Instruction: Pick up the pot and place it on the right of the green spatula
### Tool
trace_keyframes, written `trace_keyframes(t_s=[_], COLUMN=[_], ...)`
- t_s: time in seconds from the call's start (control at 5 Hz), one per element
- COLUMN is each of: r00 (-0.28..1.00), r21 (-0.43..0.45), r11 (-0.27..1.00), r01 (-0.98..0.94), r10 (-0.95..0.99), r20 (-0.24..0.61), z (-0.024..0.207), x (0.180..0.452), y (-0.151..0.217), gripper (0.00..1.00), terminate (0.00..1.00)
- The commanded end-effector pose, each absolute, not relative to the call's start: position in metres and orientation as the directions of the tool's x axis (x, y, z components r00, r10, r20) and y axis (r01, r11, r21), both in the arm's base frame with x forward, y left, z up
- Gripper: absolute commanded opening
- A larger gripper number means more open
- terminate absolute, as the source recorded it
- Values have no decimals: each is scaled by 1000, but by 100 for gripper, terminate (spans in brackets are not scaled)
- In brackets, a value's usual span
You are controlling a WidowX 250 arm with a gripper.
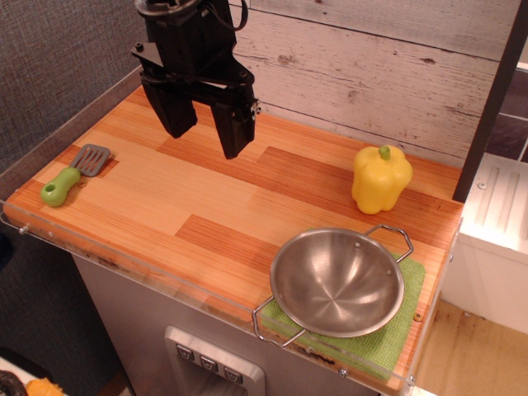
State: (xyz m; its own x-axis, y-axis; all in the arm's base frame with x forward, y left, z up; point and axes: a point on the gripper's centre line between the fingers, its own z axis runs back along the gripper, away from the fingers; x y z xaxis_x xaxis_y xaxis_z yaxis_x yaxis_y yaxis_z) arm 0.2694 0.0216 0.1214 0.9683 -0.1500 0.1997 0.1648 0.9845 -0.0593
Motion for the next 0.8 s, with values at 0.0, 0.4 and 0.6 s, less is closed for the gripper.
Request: trace_keyframes(t_s=[0.0,0.4,0.6], r00=[968,963,956], r21=[-59,-27,2], r11=[985,972,963], r01=[165,232,270], r10=[-150,-225,-269], r20=[200,147,119], z=[121,89,72], x=[269,266,267], y=[22,-11,-26], gripper=[100,100,100], terminate=[0,0,0])
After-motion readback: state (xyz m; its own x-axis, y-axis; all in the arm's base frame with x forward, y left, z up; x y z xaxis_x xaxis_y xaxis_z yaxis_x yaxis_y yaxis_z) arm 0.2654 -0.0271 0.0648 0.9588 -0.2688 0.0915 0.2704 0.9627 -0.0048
